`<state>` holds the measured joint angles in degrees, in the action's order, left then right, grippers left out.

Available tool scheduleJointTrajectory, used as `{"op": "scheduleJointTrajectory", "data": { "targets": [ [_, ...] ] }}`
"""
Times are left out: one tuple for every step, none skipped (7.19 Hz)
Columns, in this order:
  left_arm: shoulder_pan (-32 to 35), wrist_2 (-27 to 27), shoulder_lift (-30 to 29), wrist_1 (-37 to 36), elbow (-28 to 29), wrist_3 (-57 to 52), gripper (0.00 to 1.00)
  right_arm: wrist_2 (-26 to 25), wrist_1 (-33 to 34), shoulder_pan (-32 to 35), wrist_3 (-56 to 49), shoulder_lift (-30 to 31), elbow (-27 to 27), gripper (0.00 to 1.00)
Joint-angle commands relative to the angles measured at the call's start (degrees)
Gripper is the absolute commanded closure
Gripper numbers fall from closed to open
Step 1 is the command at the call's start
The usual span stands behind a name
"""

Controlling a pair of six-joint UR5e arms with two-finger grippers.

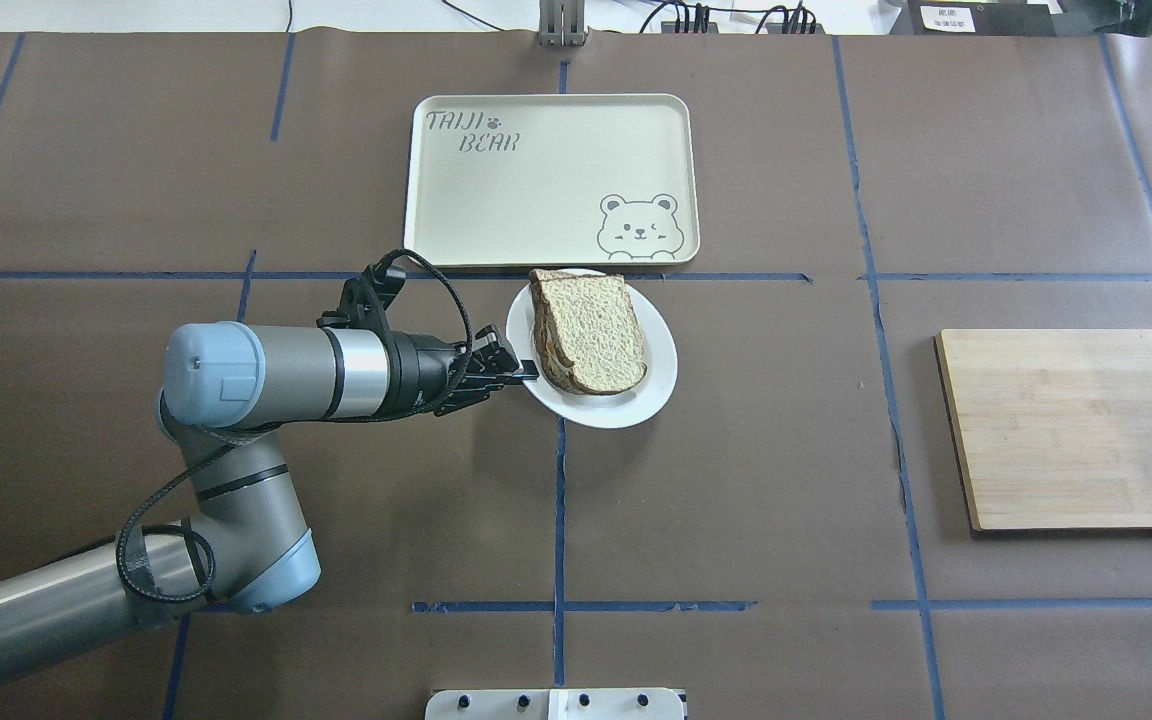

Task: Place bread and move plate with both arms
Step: 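Lift the plate with the left gripper and carry it onto the white tray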

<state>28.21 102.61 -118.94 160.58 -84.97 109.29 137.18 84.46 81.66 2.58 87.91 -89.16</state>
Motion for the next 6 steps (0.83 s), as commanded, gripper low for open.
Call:
{"op": "scheduleJointTrajectory", "data": {
  "targets": [
    [0.45, -4.32, -0.41, 2.35, 0.51, 0.31, 0.99, -0.07, 0.00, 0.42, -0.12, 0.41, 0.04, 0.00],
    [0.36, -9.66, -1.63, 3.93, 1.47, 5.97, 0.99, -0.07, -0.17, 0.69, -0.12, 0.68, 0.04, 0.00],
    [0.27, -16.50, -4.60, 6.12, 5.30, 11.51, 0.99, -0.07, -0.18, 0.69, -0.21, 0.85, 0.04, 0.00],
    [0.18, -20.83, -7.42, 8.06, 10.91, 14.61, 0.99, -0.07, -0.18, 0.69, -0.21, 0.85, 0.04, 0.00],
    [0.18, -24.70, -9.53, 10.69, 16.28, 16.82, 0.99, -0.07, -0.18, 0.69, -0.12, 0.85, 0.04, 0.00],
    [0.36, -27.61, -10.86, 10.98, 19.64, 21.97, 0.99, -0.07, -0.18, 0.69, -0.12, 0.85, 0.04, 0.00]
  ]
}}
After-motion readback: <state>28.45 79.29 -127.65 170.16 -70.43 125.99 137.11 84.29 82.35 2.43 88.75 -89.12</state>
